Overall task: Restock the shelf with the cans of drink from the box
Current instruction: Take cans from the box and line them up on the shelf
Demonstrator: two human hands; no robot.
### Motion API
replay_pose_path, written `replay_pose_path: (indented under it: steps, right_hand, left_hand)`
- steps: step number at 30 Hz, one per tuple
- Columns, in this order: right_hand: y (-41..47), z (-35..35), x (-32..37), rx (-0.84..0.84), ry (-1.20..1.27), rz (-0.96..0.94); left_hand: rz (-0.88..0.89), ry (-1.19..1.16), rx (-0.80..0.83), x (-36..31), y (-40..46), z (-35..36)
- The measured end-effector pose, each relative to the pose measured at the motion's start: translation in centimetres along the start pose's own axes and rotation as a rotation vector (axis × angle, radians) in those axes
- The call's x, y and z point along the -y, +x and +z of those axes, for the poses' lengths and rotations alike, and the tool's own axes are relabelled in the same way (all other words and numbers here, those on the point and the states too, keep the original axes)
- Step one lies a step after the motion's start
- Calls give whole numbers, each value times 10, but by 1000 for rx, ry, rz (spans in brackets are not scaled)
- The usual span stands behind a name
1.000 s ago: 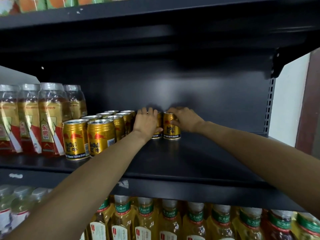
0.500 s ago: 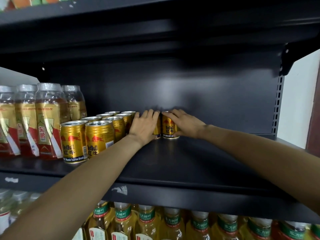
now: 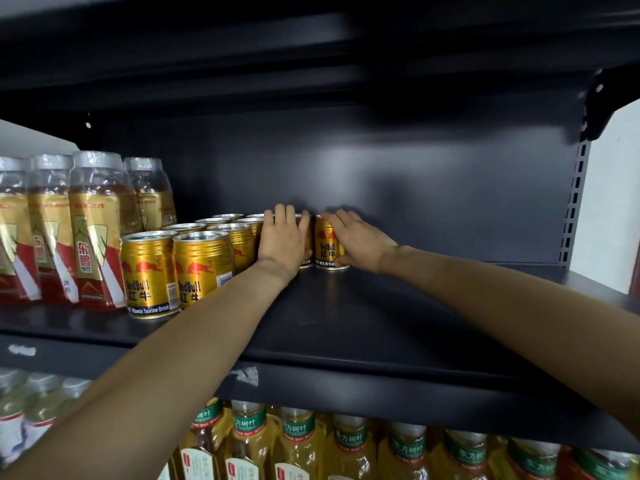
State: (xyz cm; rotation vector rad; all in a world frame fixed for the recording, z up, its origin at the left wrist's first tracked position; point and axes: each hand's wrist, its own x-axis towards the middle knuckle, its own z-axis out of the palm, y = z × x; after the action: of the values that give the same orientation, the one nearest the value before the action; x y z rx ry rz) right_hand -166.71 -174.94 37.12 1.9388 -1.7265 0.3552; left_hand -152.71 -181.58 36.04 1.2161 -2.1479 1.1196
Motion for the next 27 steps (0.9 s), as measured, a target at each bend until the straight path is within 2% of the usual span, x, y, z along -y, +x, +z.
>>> replay_pose_path:
  steps: [5,8,10,12,16,19,23,25,27]
  right_hand:
    - [-1,0,-2,42,-6,-2]
    - [-8,-13,-3,76,-63,8]
    - [-20,-31,-1,67,-89,11]
    - [-39,-51,7,46,-60,-1]
    - [-95,-89,42,-76,42,16]
    - [-142,-104,75,-309,78,36]
    - [-208,-95,127,-601,313,149]
    - [-242,-78,158,-705,405,200]
    - [-273,-56,186,-767,446,238]
  left_hand:
    - [11,-66,29,1,-5,-6]
    - [43,-78,120,3,-10,-26]
    - [85,-151,162,7,-17,-48]
    - [133,-278,138,16,-33,-72]
    - [219,-548,-167,37,-87,-107]
    - [231,-719,-404,41,-136,-125]
    - [117,-928,-667,27,-208,-130]
    - [36,-1034,-729,15,-244,-125]
    - [-43,-1113,-695,3,-279,-117]
